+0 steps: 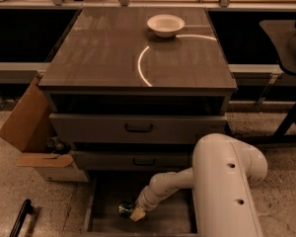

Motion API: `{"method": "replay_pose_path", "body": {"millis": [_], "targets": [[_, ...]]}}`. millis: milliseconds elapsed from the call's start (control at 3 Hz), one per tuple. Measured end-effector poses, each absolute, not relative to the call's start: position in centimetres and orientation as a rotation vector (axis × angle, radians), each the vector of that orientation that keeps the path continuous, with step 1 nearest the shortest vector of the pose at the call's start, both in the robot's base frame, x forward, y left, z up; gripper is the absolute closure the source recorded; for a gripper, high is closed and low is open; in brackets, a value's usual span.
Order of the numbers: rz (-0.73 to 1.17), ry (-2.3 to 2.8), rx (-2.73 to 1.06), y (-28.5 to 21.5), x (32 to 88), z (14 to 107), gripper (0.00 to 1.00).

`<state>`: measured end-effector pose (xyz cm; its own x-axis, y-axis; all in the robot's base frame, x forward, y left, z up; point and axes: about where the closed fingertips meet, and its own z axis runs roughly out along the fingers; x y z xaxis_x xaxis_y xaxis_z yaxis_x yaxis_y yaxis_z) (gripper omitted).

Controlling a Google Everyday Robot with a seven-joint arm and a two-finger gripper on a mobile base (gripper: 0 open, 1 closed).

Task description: Place green can into bottom drawer

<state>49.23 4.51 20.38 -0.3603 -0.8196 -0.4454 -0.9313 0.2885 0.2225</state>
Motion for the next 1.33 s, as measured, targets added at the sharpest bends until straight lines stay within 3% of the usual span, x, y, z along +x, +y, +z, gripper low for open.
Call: {"method": "replay_pose_path", "body": {"millis": [333,1333], "targets": [[0.64,2.336,-1.614,4.6,49.3,19.3,0.81],[0.648,2.363,-1.591,3.9,48.9,17.9,0.11]]}}
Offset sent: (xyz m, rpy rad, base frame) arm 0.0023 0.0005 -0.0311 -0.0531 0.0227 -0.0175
